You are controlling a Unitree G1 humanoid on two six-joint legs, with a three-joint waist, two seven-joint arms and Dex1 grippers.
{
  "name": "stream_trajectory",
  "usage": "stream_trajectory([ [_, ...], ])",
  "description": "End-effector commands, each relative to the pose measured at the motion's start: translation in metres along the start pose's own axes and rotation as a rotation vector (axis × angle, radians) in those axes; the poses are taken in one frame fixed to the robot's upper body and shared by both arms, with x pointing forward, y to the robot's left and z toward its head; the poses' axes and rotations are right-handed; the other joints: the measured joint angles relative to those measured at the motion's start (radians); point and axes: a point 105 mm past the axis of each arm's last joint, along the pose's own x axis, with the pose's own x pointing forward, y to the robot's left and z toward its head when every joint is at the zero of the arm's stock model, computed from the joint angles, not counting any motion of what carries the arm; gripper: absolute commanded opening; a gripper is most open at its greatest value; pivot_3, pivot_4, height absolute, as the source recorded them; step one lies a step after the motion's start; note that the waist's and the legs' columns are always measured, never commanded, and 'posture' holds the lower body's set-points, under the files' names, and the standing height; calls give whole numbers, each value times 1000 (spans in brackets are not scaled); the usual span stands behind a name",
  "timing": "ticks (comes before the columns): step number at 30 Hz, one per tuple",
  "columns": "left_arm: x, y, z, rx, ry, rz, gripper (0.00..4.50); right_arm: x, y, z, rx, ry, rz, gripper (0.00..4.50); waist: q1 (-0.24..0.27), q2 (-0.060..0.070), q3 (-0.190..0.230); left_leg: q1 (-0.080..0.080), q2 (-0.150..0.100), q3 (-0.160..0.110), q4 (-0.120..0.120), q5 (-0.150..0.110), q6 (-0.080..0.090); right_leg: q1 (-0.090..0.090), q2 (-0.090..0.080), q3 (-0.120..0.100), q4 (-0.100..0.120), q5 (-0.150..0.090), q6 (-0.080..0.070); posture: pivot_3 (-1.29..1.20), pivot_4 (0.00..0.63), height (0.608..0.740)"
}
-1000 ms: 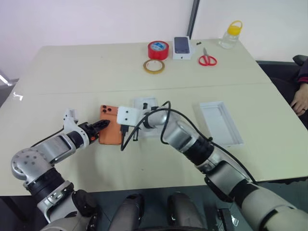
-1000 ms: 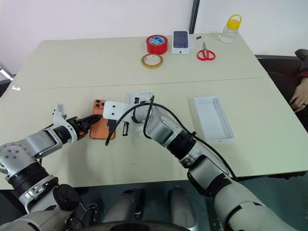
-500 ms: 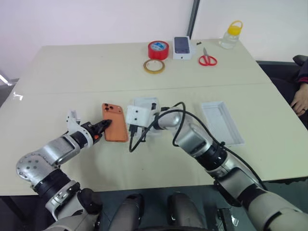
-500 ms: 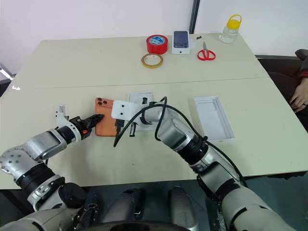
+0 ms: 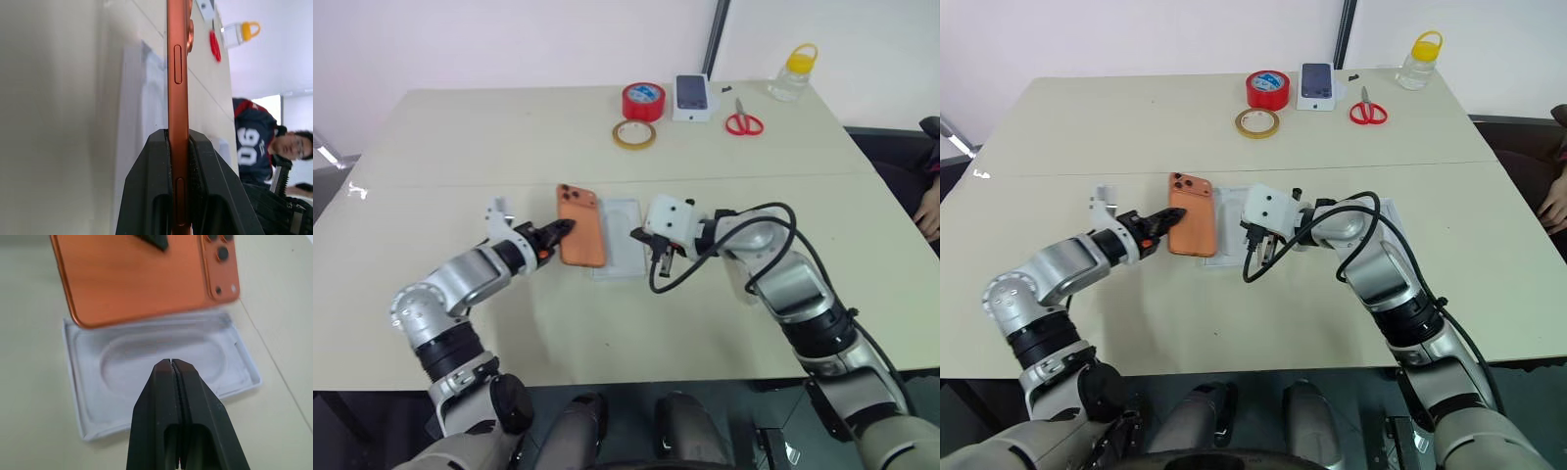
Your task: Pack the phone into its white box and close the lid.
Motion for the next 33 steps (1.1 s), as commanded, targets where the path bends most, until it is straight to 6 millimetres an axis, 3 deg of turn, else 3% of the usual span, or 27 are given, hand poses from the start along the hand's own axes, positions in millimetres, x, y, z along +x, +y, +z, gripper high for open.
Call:
stream_trajectory([
  [1,9,-18,1,16,-5,-68,75,-13,-10,11,-11,-50,-54,0,-1,0,0,0,0,0,0,0,0,0,0,0,0,0,0,0,150,740],
  [13,42,-19,-14,5,49,-73,75,-22,-12,-5,9,0,-103,0,3,0,0,0,0,0,0,0,0,0,0,0,-1,0,0,0,150,740],
  [16,46,-22,-14,3,48,-87,1338,-21,-11,-6,6,2,-104,0,3,0,0,0,0,0,0,0,0,0,0,0,0,0,0,0,150,740],
  [22,44,-25,-18,25,56,-97,4426,-19,-10,-6,4,3,-104,0,3,0,0,0,0,0,0,0,0,0,0,0,-1,0,0,0,150,740],
  [33,17,-35,-16,273,103,-89,4474,-17,-13,-8,-4,11,-108,0,1,0,0,0,0,0,0,0,0,0,0,0,0,0,0,0,150,740],
])
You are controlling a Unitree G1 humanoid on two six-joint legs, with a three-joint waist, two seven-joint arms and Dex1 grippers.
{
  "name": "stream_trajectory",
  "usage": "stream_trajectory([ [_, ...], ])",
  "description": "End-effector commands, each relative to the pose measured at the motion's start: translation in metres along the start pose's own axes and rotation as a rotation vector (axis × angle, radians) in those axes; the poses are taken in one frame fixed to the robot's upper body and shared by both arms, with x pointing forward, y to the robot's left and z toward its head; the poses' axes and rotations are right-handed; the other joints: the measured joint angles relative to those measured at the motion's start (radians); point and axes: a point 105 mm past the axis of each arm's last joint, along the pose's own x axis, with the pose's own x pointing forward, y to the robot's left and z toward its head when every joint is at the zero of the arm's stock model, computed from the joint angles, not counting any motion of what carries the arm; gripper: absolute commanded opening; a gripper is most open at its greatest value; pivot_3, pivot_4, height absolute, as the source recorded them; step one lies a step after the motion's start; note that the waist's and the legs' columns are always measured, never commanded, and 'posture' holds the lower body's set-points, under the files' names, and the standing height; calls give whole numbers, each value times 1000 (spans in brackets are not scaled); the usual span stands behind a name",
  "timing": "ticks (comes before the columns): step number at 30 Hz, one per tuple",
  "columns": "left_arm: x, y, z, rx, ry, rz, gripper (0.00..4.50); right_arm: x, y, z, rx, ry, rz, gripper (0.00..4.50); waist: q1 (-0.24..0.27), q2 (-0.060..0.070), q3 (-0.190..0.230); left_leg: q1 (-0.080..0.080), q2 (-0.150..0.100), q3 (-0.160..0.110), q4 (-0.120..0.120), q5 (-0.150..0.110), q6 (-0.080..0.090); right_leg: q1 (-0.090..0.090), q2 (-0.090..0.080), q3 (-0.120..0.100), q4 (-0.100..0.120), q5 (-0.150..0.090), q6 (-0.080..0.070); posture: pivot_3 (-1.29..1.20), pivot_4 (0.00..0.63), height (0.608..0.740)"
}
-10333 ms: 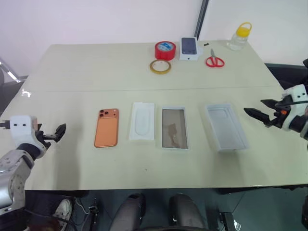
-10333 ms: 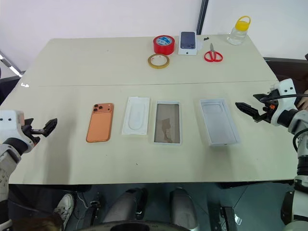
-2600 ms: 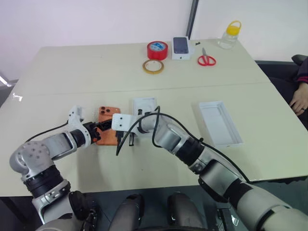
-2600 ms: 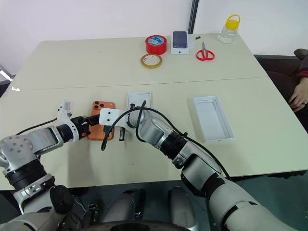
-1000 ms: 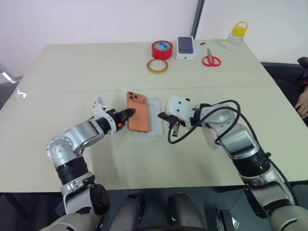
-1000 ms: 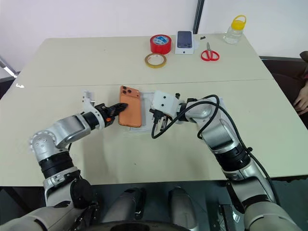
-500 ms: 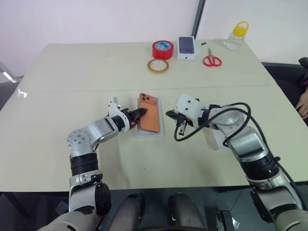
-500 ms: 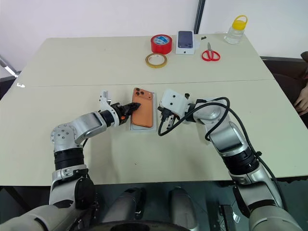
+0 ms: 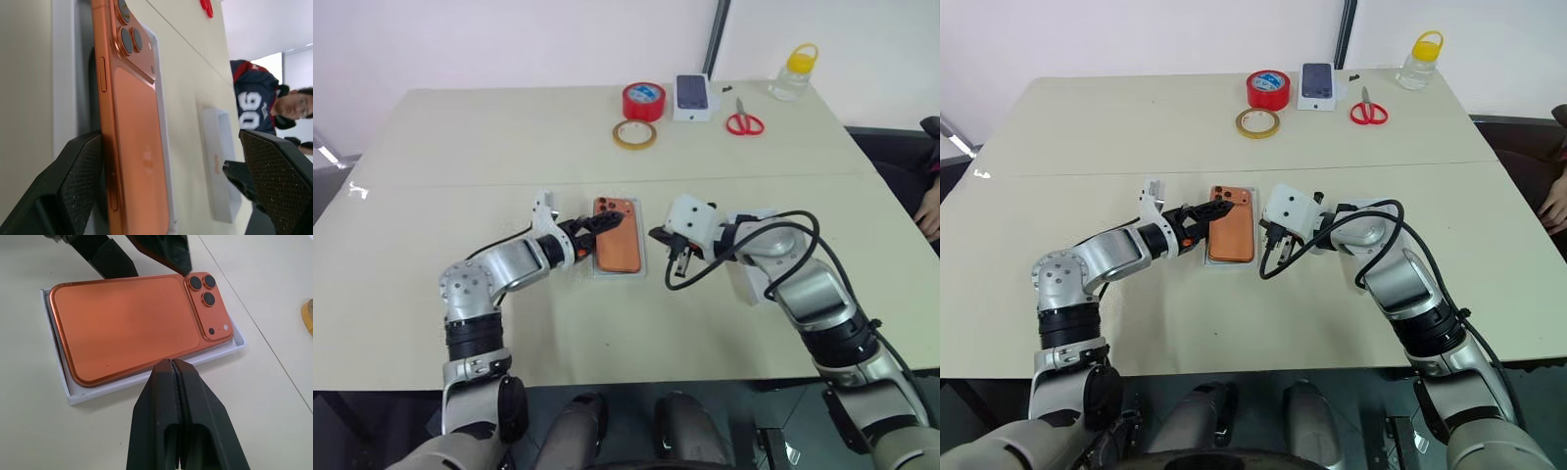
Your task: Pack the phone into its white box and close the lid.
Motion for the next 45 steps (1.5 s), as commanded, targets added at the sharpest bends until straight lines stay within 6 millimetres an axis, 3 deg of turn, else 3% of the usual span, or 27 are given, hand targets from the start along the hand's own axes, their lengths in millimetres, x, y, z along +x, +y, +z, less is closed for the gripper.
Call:
stream_trajectory([
  [1,-12,-19,7,138,-3,-43,4474,-2,-6,7,-38,-20,-25,0,0,0,0,0,0,0,0,0,0,0,0,0,0,0,0,0,150,740],
  [10,-28,-10,22,365,-2,70,4474,3,-13,0,-42,23,-50,0,-2,0,0,0,0,0,0,0,0,0,0,0,0,0,0,0,150,740],
  [13,-39,4,36,524,-50,182,3666,9,-23,-13,25,95,-92,0,-4,0,0,0,0,0,-1,0,0,-1,0,0,0,0,0,0,150,740],
  [20,-36,36,48,736,-23,350,224,27,-28,-22,74,170,-115,0,1,1,0,0,0,0,-2,0,0,0,0,0,-1,0,0,0,150,740],
  [21,-32,38,48,754,-17,356,79,31,-28,-22,71,179,-114,0,1,1,0,0,0,0,-2,0,0,0,0,0,-2,0,0,0,150,740],
  [26,-6,42,33,844,84,348,79,48,-29,-21,56,214,-127,0,-1,1,0,0,0,0,-2,0,0,-1,0,0,-1,0,0,0,150,740],
  [35,28,15,-1,917,208,175,79,60,-19,-12,16,202,-90,0,-5,1,0,0,0,0,-2,0,0,-1,0,0,0,0,0,0,150,740],
  [38,38,1,-17,926,253,98,79,51,-16,-16,10,203,-83,0,1,1,0,0,0,0,-2,0,0,-1,0,0,0,0,0,0,150,740],
  [45,63,-36,-55,960,358,-89,79,9,-8,-34,28,246,-71,0,8,1,0,-1,-2,0,0,-1,2,0,-2,0,-2,0,1,0,150,740],
])
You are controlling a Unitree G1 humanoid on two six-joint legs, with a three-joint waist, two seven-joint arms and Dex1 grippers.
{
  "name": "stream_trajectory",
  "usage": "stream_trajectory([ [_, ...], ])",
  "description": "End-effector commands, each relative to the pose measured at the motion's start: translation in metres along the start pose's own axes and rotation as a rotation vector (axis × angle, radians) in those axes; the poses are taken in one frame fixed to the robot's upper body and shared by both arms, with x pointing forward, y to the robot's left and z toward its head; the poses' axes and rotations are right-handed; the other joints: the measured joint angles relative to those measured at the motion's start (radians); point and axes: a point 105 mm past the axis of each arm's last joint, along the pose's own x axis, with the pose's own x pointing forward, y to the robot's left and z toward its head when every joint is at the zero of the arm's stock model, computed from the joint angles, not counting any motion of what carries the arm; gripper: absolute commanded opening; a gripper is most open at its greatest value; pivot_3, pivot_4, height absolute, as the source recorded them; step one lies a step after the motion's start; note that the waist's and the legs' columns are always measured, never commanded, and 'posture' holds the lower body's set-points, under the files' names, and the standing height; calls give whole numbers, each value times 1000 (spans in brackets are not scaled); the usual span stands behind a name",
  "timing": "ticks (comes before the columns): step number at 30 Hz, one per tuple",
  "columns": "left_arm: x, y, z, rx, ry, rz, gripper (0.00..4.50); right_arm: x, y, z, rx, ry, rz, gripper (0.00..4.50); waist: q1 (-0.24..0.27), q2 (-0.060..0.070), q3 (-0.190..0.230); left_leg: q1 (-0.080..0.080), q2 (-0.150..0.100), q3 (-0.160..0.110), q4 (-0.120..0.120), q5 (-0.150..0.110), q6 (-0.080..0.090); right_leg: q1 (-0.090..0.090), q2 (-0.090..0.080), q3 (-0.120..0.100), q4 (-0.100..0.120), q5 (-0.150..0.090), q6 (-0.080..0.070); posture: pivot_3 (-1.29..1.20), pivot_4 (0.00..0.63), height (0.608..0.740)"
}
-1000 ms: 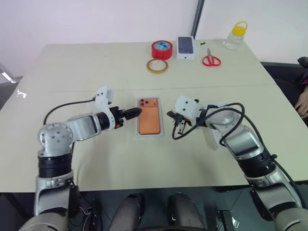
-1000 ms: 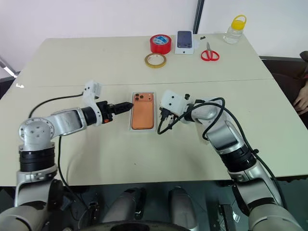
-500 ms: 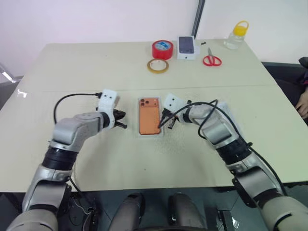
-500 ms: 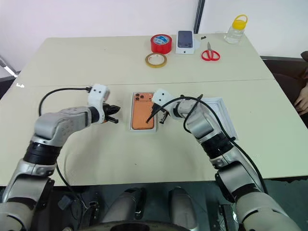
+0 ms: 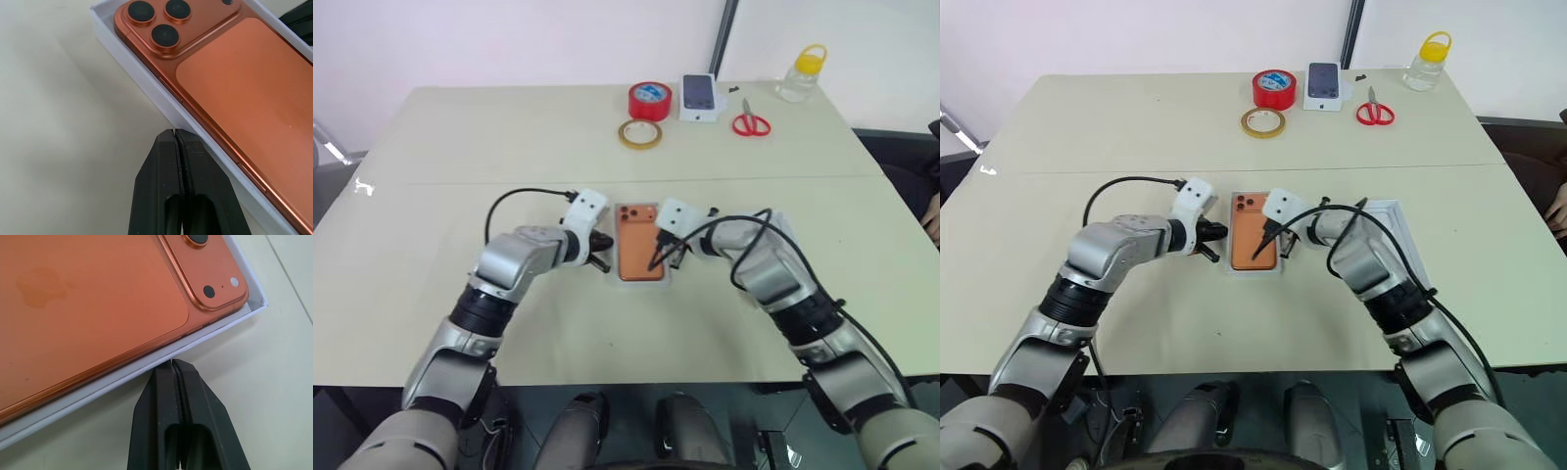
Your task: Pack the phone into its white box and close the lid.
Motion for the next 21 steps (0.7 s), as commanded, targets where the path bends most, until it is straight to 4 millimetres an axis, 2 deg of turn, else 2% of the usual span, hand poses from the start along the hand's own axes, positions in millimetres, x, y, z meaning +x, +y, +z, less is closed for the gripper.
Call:
stream_trajectory([
  [1,15,-53,22,80,-40,-210,79,-21,8,12,-29,-72,30,0,0,0,0,0,0,0,0,0,0,0,0,0,0,0,0,0,150,740],
  [3,20,-64,23,100,-32,-245,79,-29,10,5,-24,-55,30,0,-3,0,0,0,0,0,0,0,0,0,0,0,0,0,0,0,150,740],
  [6,30,-95,25,149,-15,-337,79,-47,11,-17,3,10,14,0,0,0,0,0,0,0,0,0,0,0,0,0,0,0,0,0,150,740],
  [8,33,-104,25,157,-12,-367,79,-53,13,-26,15,41,7,0,4,0,0,0,0,0,0,0,1,1,0,0,-1,0,0,0,150,740],
  [17,34,-107,24,161,-4,-391,79,-59,8,-42,46,94,-32,0,10,0,0,0,1,0,1,0,1,1,0,0,-1,0,1,0,150,740],
  [21,32,-90,24,137,-9,-336,79,-65,-1,-48,38,114,-58,0,14,0,0,0,1,0,1,0,1,1,0,0,-1,0,1,0,150,740],
])
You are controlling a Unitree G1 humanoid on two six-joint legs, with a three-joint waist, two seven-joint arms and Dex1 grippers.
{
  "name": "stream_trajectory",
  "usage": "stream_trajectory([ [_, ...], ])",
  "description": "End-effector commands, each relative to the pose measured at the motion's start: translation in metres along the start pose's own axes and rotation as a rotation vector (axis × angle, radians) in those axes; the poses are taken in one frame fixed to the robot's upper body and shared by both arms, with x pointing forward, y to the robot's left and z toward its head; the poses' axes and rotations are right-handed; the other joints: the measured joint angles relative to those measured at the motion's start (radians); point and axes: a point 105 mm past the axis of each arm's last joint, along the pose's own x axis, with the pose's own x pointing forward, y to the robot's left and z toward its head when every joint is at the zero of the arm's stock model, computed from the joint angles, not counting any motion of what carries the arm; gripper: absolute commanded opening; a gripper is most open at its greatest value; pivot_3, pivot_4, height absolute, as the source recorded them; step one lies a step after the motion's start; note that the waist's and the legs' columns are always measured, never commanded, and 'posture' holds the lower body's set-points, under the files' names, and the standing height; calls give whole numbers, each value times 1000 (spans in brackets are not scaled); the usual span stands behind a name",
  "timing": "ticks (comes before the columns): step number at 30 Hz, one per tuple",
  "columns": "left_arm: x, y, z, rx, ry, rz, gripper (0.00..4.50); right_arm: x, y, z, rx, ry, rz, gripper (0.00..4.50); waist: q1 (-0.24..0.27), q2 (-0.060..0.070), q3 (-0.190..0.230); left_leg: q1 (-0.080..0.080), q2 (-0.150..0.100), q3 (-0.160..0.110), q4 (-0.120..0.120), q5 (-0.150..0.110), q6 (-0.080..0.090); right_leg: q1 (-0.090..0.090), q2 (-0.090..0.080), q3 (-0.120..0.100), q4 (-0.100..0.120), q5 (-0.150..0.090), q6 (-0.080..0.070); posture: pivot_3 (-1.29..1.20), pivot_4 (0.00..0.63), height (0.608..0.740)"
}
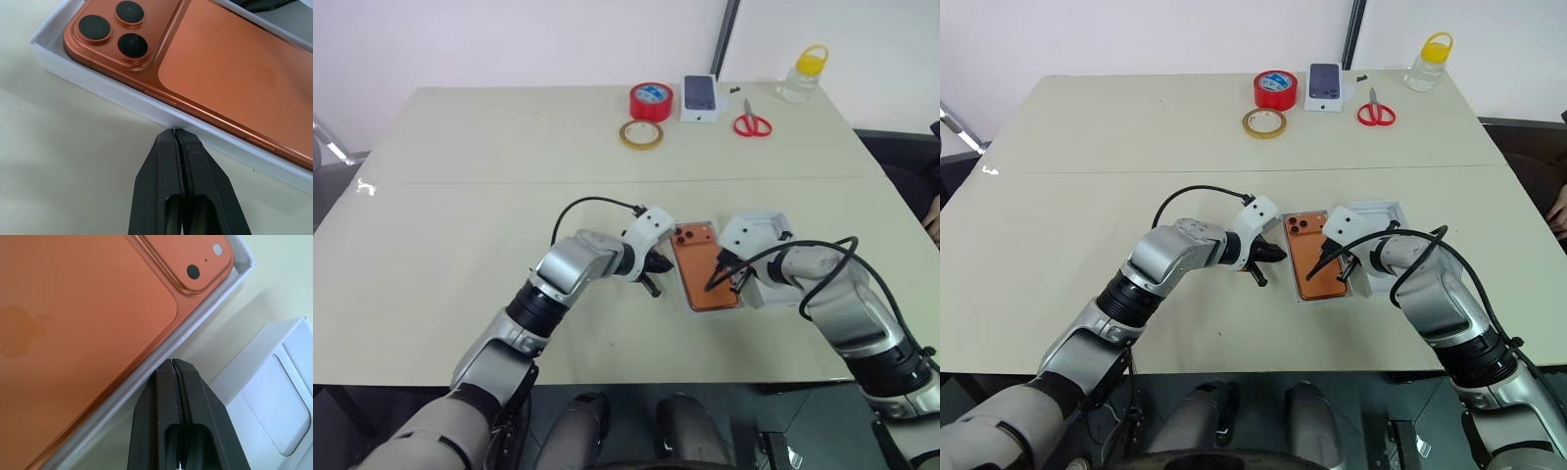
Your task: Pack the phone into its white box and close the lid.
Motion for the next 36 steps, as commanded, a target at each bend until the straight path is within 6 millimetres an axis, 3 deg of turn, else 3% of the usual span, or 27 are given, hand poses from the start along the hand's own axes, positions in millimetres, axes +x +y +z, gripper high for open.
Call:
stream_trajectory([
  [1,-2,-7,14,17,-52,-37,79,-7,0,14,-43,-73,25,0,1,0,0,0,0,0,0,0,0,0,0,0,0,0,0,0,150,740],
  [7,-29,23,5,-32,-96,57,79,-27,-17,12,-64,-99,32,0,-6,0,0,0,0,0,0,0,0,0,0,0,0,0,0,0,150,740],
  [11,-54,38,1,-21,-182,90,79,-39,-30,13,64,-122,40,0,-8,0,0,0,1,0,0,0,0,-1,1,0,0,0,0,0,150,740],
  [14,-74,32,0,48,-257,36,0,-42,-30,11,257,-104,94,923,-9,0,0,0,1,0,0,0,0,0,1,0,0,0,0,0,150,740],
  [20,-101,4,-15,243,-287,-104,0,-45,-38,6,470,-48,63,3835,0,1,0,0,1,0,-1,0,0,0,0,0,-1,0,-1,0,150,740],
  [26,-110,-12,-35,314,-257,-194,0,-40,-42,-5,622,25,32,3835,4,1,0,0,1,0,-1,-1,1,0,0,0,-1,0,-1,0,150,740],
  [34,-108,-21,-28,311,-303,-229,0,-32,-36,-15,676,89,33,3835,0,1,1,0,1,1,-1,-1,2,0,-1,0,-1,0,-1,0,150,740],
  [36,-107,-23,-29,314,-306,-233,0,-27,-30,-20,683,119,33,3319,-1,1,0,0,1,1,-1,-1,2,0,0,0,-1,0,-1,0,150,740],
])
